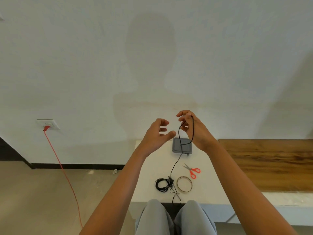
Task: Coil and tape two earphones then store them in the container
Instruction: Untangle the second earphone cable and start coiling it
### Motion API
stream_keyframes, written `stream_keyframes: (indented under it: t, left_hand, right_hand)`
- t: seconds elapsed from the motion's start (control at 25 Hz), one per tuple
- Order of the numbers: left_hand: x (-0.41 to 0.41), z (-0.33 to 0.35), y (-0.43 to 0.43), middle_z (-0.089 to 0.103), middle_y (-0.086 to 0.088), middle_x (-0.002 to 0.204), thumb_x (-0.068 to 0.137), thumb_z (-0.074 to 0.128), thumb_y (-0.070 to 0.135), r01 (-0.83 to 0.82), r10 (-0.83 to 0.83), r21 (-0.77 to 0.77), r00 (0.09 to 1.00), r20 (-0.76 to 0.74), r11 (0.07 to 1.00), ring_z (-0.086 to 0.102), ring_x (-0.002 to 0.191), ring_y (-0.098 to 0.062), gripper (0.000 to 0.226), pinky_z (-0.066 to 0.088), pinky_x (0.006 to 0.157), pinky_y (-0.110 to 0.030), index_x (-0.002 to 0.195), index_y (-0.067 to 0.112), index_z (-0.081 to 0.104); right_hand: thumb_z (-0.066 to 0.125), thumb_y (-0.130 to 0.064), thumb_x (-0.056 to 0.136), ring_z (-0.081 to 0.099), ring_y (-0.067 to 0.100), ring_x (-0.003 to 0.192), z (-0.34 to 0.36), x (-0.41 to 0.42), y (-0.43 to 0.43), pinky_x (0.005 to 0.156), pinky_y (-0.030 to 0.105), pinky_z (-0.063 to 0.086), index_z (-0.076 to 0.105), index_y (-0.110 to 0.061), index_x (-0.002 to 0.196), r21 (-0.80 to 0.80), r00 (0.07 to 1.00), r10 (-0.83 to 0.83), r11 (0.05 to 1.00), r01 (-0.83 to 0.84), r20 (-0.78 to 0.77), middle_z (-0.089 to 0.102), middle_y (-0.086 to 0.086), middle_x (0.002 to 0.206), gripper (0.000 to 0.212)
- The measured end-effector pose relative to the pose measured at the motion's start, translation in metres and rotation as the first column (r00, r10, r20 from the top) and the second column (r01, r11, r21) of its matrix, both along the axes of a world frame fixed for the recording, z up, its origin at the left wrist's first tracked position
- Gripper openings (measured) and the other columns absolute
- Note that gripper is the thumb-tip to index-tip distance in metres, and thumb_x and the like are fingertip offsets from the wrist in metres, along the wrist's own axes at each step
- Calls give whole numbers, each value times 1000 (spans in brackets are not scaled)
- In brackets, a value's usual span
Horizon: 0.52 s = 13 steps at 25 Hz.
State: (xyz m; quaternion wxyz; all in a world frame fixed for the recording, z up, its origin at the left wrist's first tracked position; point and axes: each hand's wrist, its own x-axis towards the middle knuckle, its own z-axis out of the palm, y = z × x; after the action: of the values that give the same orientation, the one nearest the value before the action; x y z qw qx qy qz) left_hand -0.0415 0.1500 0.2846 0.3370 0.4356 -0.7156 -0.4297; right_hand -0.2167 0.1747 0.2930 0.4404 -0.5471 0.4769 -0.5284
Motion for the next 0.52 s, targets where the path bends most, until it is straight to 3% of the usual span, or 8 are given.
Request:
stream_keyframes:
  t: [0.08,0.16,0.24,0.32,0.4,0.44,0.52]
  left_hand:
    - [-7,4,2,49,7,129,87,66,34,12,-13,-17,997,-75,1000,52,116,-8,48,45,92,-20,127,19,44]
    - [-17,3,8,51,4,126,89,64,36,-9,9,2,993,-120,1000,54,113,-9,42,46,87,-18,123,17,47]
    - [-26,-6,15,59,3,116,91,58,43,38,-34,30,992,-121,999,59,103,-7,35,45,83,-17,113,16,54]
    - [-29,-13,22,63,3,95,95,49,48,136,-125,80,983,-133,987,59,85,-10,37,44,82,-21,101,13,60]
    - [-23,-17,22,57,2,73,99,44,38,200,-165,160,965,-204,967,54,72,-13,36,47,78,-32,83,12,62]
    - [-17,-18,20,54,5,66,101,42,34,218,-171,209,960,-222,953,52,64,-11,35,48,74,-32,78,14,62]
    - [1,-19,16,48,9,60,101,42,35,224,-193,286,972,-133,932,45,53,-5,37,47,64,-23,76,18,63]
  right_hand:
    - [29,-32,104,54,12,101,1,4,-1,90,23,47,58,-14,107,-18,996,-7,1000,6,-89,58,-4,104,35]
    - [31,-23,104,58,17,102,0,10,-5,90,27,45,61,-17,99,-56,960,-129,991,119,-248,63,0,101,31]
    - [31,-12,98,57,22,87,0,16,-12,85,36,41,60,-20,90,-119,815,-298,954,276,-497,62,-1,82,31]
    - [30,-9,93,55,18,74,2,21,-14,81,35,37,57,-20,88,-119,665,-338,928,352,-666,59,-4,70,30]
    - [30,-7,92,53,16,61,2,17,-11,71,33,41,58,-15,90,-44,756,-329,928,370,-566,62,3,71,29]
    - [30,-6,92,51,16,59,2,11,-8,63,31,42,59,-12,91,-2,819,-336,926,379,-466,62,7,71,29]
    - [32,-4,91,54,19,62,2,-2,-3,55,26,42,59,-6,93,54,857,-390,901,431,-336,62,11,72,28]
